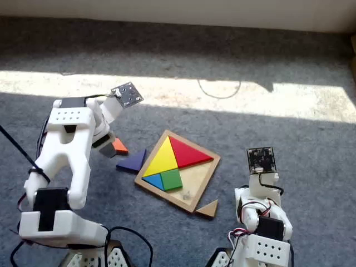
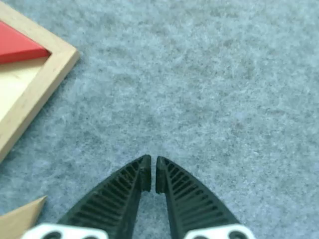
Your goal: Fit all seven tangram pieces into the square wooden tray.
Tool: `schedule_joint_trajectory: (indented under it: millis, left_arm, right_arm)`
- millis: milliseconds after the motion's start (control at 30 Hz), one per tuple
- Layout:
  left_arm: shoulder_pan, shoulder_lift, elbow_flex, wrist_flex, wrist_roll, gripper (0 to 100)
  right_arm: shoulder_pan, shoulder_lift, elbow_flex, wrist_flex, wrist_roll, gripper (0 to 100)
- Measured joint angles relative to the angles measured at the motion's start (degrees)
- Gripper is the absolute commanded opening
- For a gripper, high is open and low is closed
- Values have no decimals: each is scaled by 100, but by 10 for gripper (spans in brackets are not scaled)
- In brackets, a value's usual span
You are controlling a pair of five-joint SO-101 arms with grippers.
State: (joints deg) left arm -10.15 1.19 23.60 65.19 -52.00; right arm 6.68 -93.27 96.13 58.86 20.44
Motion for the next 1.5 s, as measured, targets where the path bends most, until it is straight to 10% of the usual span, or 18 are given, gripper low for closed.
schedule_joint_trajectory:
  millis: [667, 867, 1200, 1500]
  left_arm:
    - [44, 1705, -923, -378, -404, 8]
    - [18, 1741, -1495, 703, -352, 6]
    - [686, 1758, -3086, 2919, 1433, 5]
    - [2084, 1758, -3191, 3244, 3244, 5]
  right_arm:
    - [0, 0, 0, 0, 0, 34]
    - [0, 0, 0, 0, 0, 34]
    - [44, 0, 0, 0, 0, 34]
    - [466, 0, 0, -237, 0, 34]
